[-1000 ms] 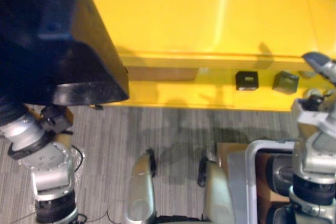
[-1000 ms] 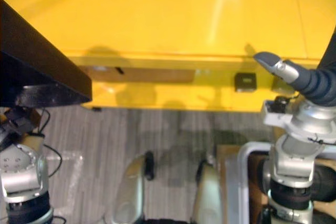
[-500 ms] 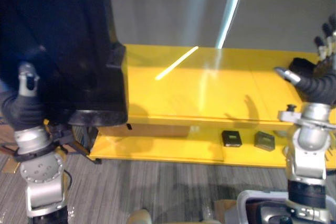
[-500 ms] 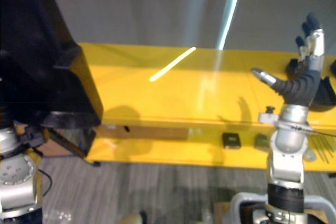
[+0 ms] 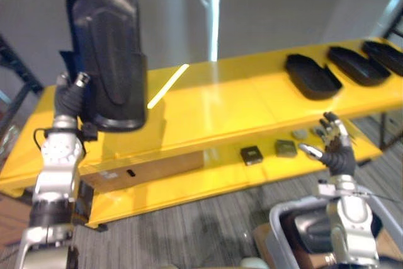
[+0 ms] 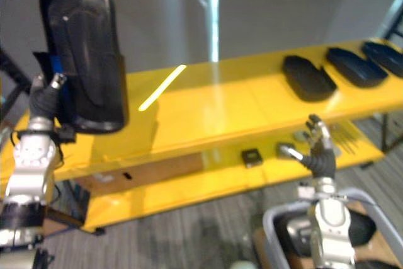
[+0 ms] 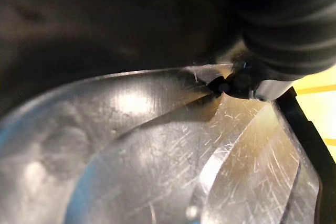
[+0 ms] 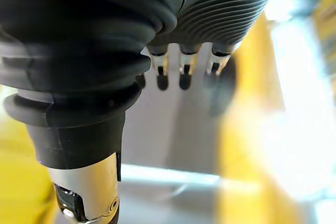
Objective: Walk over and take plastic housings, then place them on the shelf
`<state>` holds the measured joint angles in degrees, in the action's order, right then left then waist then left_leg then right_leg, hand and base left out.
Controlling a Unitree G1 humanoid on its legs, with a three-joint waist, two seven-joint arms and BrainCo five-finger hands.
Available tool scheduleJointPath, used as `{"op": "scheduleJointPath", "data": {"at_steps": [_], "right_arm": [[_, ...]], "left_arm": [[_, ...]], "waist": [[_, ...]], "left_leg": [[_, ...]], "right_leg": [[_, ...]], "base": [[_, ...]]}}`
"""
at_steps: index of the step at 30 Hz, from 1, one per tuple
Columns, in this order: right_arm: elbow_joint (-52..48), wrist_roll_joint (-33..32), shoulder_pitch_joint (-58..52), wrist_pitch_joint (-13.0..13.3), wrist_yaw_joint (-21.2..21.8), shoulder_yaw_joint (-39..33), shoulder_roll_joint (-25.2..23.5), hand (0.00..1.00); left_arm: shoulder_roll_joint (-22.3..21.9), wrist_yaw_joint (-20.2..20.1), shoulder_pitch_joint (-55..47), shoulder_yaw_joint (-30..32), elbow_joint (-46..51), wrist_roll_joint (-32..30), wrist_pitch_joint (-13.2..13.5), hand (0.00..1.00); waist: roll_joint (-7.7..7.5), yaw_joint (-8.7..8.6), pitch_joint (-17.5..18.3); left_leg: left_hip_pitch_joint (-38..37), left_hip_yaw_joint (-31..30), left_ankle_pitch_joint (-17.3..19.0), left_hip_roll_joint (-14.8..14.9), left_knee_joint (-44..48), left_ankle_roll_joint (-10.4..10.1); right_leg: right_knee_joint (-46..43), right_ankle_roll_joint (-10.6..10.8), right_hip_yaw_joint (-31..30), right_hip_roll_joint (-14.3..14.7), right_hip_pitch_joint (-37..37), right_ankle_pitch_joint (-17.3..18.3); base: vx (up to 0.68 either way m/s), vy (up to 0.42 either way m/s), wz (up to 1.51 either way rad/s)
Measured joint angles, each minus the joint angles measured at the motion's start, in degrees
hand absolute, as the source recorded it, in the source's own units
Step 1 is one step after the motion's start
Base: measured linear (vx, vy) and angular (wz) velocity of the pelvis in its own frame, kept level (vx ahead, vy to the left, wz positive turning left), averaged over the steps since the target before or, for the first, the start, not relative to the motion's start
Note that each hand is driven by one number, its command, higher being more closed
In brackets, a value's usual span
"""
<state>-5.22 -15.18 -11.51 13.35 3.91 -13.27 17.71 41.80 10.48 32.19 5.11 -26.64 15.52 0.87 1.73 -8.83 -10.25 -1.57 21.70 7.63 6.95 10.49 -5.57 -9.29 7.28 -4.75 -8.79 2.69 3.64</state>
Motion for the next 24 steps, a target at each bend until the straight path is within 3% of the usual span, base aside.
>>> {"op": "scheduleJointPath", "data": {"at_steps": [4,6,10,15,21,24], "right_arm": [[0.0,-0.9,-2.0,0.8,3.6,0.5,0.3,0.0],[-1.0,-2.2,-3.4,0.8,5.8,3.7,0.6,0.0],[-3.6,-2.1,-5.1,0.7,6.5,10.0,0.6,0.0],[-8.1,-2.1,-4.5,0.7,3.8,14.1,0.7,0.0],[-10.7,-3.8,-7.0,0.1,-0.1,18.8,0.8,0.0],[-12.6,-5.4,-7.9,-0.8,-0.5,20.0,0.8,0.0]], "left_arm": [[2.2,2.0,9.0,-3.9,-5.8,4.5,-1.5,1.0],[2.6,3.4,12.0,-5.9,-8.1,6.8,-4.0,1.0],[2.7,7.5,16.0,-7.1,-11.0,7.4,-8.6,1.0],[2.5,13.7,17.6,-7.9,-13.5,14.9,-12.7,1.0],[1.1,18.2,17.3,-7.6,-12.4,18.3,-14.4,1.0],[-0.3,20.6,16.9,-7.5,-11.2,18.2,-16.5,1.0]], "waist": [[0.43,-3.1,-3.2],[0.56,-4.6,-4.9],[0.35,-5.57,-9.1],[0.1,-6.52,-16.0],[0.14,-6.27,-16.8],[0.15,-6.34,-16.8]], "left_leg": [[1.6,2.6,-0.6,-0.5,0.1,0.8],[1.6,3.6,-0.6,-0.6,0.3,0.9],[2.3,4.0,-0.5,-0.5,0.9,1.0],[6.7,3.9,1.0,0.6,6.5,1.6],[9.1,5.2,3.0,1.5,10.1,2.0],[9.0,5.8,3.6,1.4,10.4,2.2]], "right_leg": [[-0.6,1.2,-3.1,0.0,3.5,-1.7],[-0.7,1.4,-4.4,0.1,4.3,-1.9],[-1.4,1.4,-5.4,0.4,5.7,-1.9],[-5.1,1.6,-6.5,1.0,9.7,-1.3],[-10.1,2.2,-7.7,1.1,13.6,0.7],[-11.2,2.3,-7.9,0.9,13.9,1.2]], "base": [[-0.04,0.027,-0.37],[0.03,0.035,-0.28],[0.02,0.008,-0.12],[-0.04,0.0,-0.05],[-0.04,0.007,-0.04],[-0.05,0.018,-0.03]]}}
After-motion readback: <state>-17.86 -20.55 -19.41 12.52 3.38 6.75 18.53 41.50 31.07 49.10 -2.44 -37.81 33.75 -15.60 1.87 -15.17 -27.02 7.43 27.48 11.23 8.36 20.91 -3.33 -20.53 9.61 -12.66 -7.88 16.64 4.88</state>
